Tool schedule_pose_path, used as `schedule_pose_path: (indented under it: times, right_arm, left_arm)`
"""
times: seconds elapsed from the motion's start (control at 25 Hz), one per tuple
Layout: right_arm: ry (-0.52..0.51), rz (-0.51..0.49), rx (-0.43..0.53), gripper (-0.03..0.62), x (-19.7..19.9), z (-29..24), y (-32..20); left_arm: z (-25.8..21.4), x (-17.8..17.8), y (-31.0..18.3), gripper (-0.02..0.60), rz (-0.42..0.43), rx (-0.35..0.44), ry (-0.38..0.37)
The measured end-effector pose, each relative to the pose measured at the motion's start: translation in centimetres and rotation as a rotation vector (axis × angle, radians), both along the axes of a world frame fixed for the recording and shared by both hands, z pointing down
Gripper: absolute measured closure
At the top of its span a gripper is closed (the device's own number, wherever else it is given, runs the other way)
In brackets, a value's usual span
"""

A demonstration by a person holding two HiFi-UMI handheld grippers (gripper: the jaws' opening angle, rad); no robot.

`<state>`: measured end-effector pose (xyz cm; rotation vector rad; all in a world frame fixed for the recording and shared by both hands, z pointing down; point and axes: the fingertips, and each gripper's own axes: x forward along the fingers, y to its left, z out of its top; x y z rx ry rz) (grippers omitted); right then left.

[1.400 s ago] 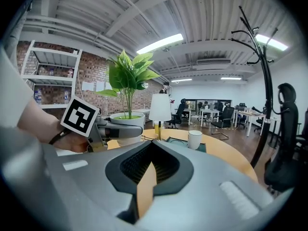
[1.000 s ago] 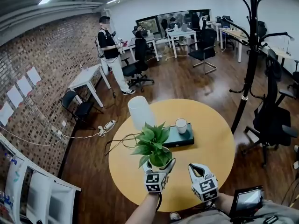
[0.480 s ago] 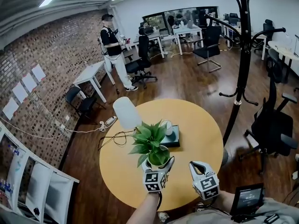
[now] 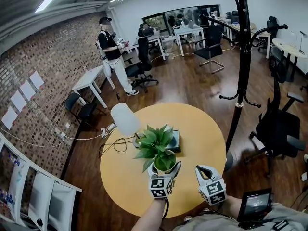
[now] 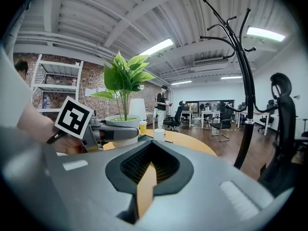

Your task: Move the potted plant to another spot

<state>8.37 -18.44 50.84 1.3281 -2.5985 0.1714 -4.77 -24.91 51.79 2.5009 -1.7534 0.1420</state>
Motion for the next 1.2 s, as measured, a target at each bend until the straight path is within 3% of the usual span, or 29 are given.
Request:
schedule_pose_path:
  times: [0.6, 0.8, 1.2]
  right_arm:
    - [0.049, 0.119, -0.044, 0.591, 1.5, 1.1, 1.1]
    - [0.076, 0.112, -0.055, 0.591, 1.9, 2.0, 0.5]
    - [0.104, 0.084, -0.086, 0.591, 7.0, 4.8, -5.1]
  left_arm:
    - [1.7, 3.5, -0.5, 0.044, 0.142, -0.033, 0.020]
    - [3.4, 4.2, -1.1, 0.044, 0.144, -0.055, 0.035]
    - [7.4, 8.6, -5.9, 0.044, 0.102, -0.090, 0.046]
